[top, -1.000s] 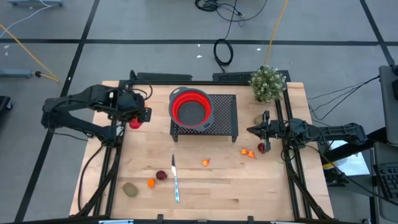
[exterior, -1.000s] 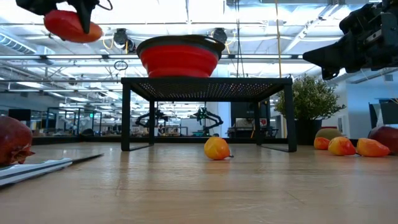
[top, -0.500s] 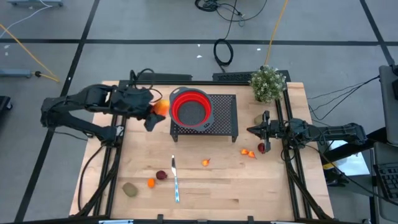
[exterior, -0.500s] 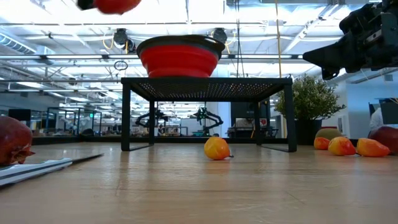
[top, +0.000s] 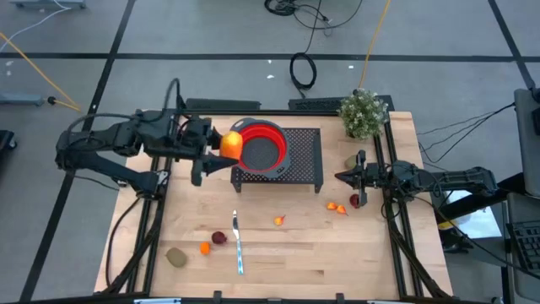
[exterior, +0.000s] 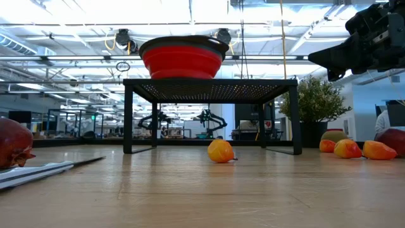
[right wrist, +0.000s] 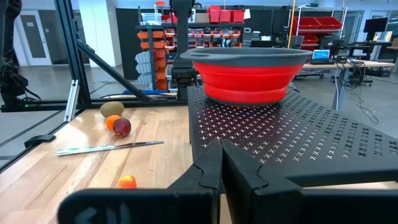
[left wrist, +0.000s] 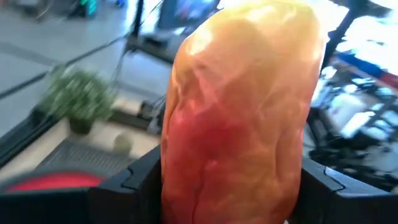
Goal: Pick & Place Fruit
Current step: Put the mango into the food strainer on the shelf
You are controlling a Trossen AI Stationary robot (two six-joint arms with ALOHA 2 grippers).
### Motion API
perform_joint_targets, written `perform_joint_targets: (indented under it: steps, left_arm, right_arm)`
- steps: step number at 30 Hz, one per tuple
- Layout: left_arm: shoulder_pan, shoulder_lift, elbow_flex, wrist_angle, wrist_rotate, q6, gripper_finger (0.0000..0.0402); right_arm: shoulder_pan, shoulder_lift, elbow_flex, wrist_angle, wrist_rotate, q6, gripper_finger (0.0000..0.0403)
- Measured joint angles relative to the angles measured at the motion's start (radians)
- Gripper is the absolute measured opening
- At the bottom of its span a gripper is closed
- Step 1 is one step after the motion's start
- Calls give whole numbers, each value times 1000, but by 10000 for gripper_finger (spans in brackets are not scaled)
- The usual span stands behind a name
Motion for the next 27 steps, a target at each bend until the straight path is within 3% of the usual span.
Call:
perform_joint_targets:
  steps: [8,14,23,27]
  left_arm:
    - [-26,0,0,193,113,102,239]
    - [-32,0,0,205,119,113,239]
    - [-32,1,0,245,74,-66,239]
    - [-32,1,0,261,-9,-194,239]
  right_arm:
    - [0,0,0,0,0,0,0]
    - [0,0,0,0,0,0,0]
    - [0,0,0,0,0,11,0]
    - [0,0,0,0,0,11,0]
